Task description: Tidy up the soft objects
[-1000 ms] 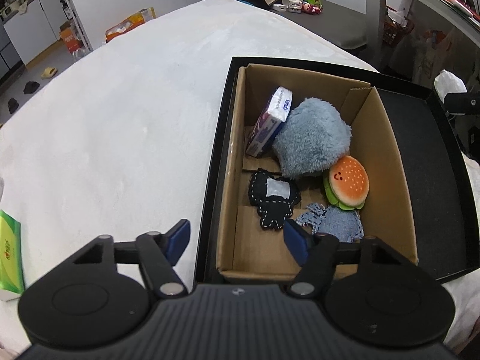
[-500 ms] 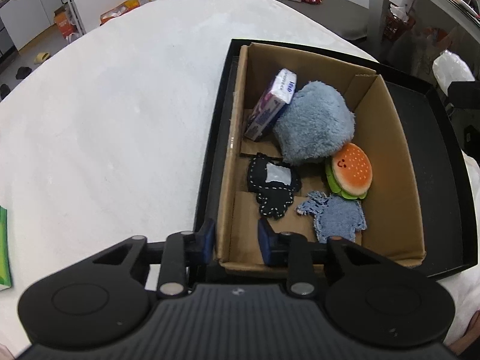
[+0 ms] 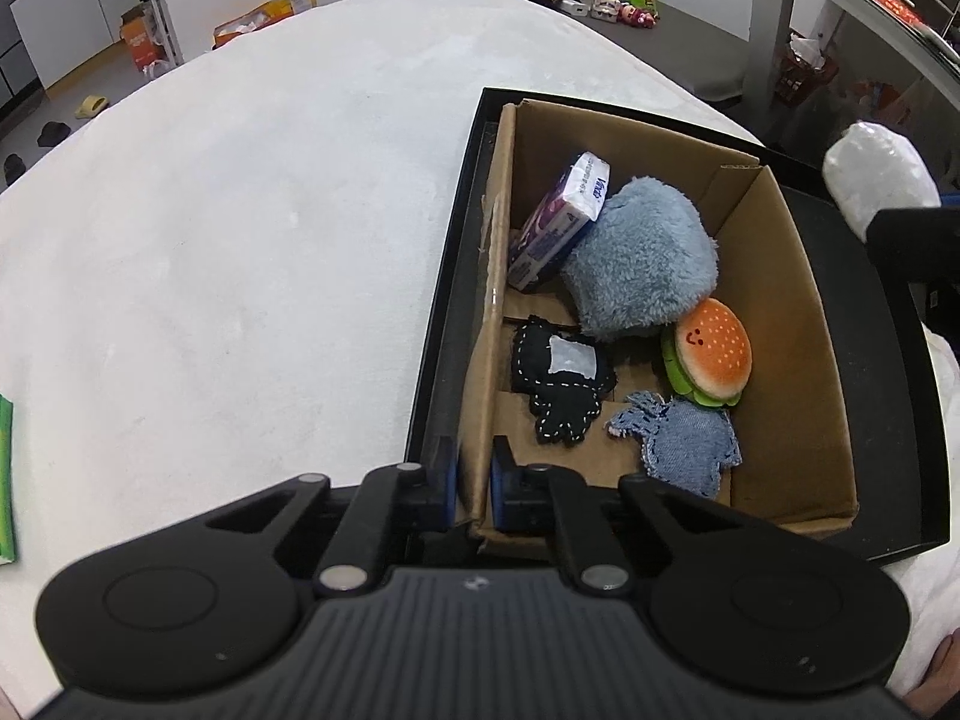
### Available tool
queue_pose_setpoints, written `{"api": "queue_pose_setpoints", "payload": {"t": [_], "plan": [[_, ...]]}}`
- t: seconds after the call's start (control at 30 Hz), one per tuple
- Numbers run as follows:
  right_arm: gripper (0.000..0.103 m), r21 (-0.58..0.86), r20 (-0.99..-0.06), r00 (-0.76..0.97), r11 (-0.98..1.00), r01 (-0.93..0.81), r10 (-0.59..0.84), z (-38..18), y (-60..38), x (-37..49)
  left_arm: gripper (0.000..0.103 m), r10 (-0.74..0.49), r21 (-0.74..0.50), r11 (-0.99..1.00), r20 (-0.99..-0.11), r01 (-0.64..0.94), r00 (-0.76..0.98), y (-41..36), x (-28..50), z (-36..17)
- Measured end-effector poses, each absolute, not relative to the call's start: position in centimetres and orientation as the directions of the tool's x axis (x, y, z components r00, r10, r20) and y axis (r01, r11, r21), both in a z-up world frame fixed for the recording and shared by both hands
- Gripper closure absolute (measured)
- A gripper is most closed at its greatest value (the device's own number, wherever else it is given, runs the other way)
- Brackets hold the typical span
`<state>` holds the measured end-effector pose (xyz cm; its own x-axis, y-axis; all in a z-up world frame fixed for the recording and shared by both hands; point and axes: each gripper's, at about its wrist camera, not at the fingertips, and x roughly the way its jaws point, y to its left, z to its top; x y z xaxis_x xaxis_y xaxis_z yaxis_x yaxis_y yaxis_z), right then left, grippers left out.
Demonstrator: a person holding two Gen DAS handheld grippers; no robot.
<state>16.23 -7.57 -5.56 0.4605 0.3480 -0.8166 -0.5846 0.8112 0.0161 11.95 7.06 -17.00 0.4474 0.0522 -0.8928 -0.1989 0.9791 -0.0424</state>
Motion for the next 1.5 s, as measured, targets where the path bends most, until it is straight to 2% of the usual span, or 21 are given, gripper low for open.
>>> {"api": "queue_pose_setpoints", "payload": {"t": [0.33, 0.4, 0.43, 0.83, 0.9, 1.0, 1.17, 1.33, 1.37, 1.5], "plan": [[0.061, -0.013, -0.838, 0.438, 0.790, -0.612, 0.326, -6.5, -5.9, 15.8, 0.093, 0.040, -0.056, 0.979, -0.889, -0.196, 0.457, 7.2, 11.8, -16.9], [0.050, -0.023, -0.838, 0.438, 0.781, -0.624, 0.326, -6.5, -5.6, 15.8, 0.093, 0.044, -0.052, 0.980, -0.888, -0.194, 0.458, 7.1, 11.8, -16.9], [0.048, -0.027, -0.839, 0.438, 0.778, -0.628, 0.324, -6.5, -5.5, 15.8, 0.093, 0.046, -0.050, 0.980, -0.888, -0.194, 0.458, 7.1, 11.8, -16.9], [0.046, -0.019, -0.838, 0.460, 0.826, -0.564, 0.295, -6.5, -7.8, 16.5, 0.093, 0.049, -0.055, 0.976, -0.886, -0.210, 0.461, 7.3, 11.9, -16.8], [0.042, -0.006, -0.838, 0.462, 0.842, -0.540, 0.290, -6.2, -8.5, 16.6, 0.092, 0.056, -0.048, 0.976, -0.885, -0.210, 0.463, 7.3, 11.8, -16.6], [0.019, 0.013, -0.821, 0.485, 0.860, -0.510, 0.301, -5.3, -9.5, 16.5, 0.089, 0.070, -0.032, 0.977, -0.882, -0.209, 0.466, 7.0, 11.6, -16.0], [0.014, 0.062, -0.796, 0.509, 0.880, -0.470, 0.328, -4.2, -11.4, 16.3, 0.087, 0.056, -0.035, 0.980, -0.897, -0.198, 0.439, 6.5, 11.5, -15.2], [0.004, 0.114, -0.799, 0.516, 0.920, -0.374, 0.309, -3.6, -13.7, 16.7, 0.074, 0.065, -0.021, 0.984, -0.883, -0.177, 0.465, 5.7, 11.2, -13.0], [0.000, 0.121, -0.800, 0.518, 0.927, -0.355, 0.303, -3.3, -14.2, 16.7, 0.068, 0.064, -0.021, 0.985, -0.879, -0.171, 0.472, 5.5, 11.1, -12.3], [0.000, 0.137, -0.793, 0.537, 0.944, -0.301, 0.287, -1.9, -15.5, 16.5, 0.048, 0.065, -0.014, 0.988, -0.861, -0.152, 0.504, 4.8, 10.9, -9.5]]}}
